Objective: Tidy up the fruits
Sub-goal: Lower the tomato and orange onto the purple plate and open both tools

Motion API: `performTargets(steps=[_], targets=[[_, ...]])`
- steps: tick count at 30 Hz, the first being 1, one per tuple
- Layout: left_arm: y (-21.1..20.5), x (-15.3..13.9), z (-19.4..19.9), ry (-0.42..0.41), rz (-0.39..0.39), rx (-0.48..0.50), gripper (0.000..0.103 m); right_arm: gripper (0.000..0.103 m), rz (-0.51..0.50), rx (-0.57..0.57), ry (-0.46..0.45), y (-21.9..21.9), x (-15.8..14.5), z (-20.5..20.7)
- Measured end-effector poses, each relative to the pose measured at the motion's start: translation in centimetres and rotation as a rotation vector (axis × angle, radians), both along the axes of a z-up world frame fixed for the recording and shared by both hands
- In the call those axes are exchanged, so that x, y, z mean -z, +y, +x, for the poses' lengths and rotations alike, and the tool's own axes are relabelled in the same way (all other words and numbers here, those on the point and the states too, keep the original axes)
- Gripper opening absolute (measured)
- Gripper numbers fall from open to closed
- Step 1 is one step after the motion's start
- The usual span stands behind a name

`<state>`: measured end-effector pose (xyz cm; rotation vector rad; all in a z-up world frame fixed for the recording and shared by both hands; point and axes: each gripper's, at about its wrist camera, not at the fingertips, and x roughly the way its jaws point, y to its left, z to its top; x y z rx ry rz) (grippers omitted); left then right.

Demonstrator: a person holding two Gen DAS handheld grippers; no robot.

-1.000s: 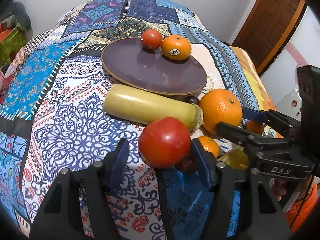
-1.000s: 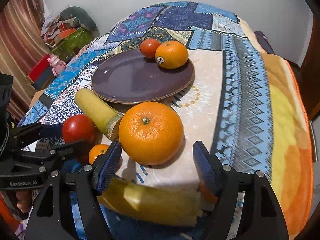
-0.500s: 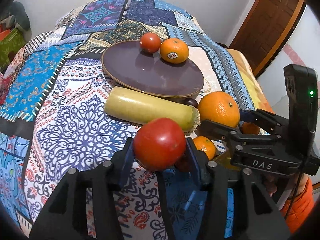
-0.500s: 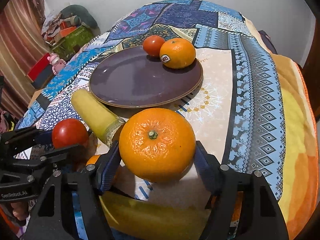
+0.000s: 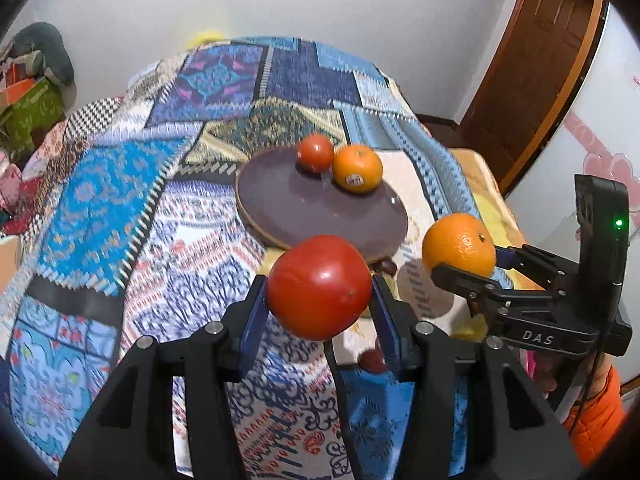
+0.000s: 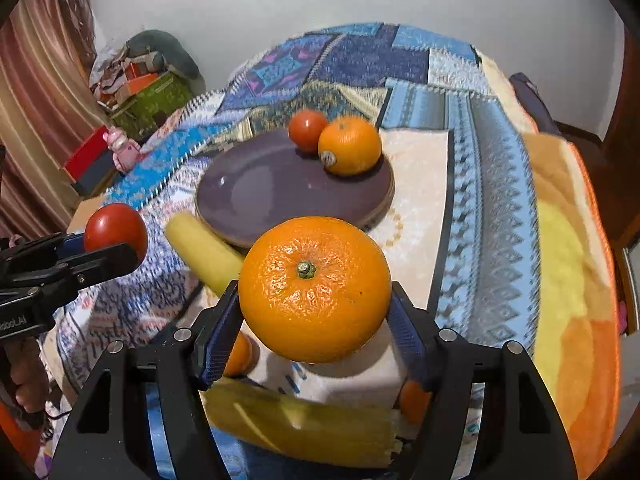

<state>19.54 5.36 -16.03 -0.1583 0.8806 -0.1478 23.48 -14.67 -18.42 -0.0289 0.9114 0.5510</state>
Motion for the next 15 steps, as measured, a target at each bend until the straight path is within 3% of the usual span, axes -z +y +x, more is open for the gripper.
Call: performTargets(steps=[8, 15], targets=[[1.0, -1.9, 2.8, -0.045, 0.014, -0.016, 0.05, 0.067, 0.001, -0.007, -0.064, 1.5, -2.0, 2.1], [1.8, -1.8, 6.3, -0.041, 0.031, -0.024, 0.05, 0.067, 0.002, -0.021, -0.071, 3.2, -2.2, 4.5]])
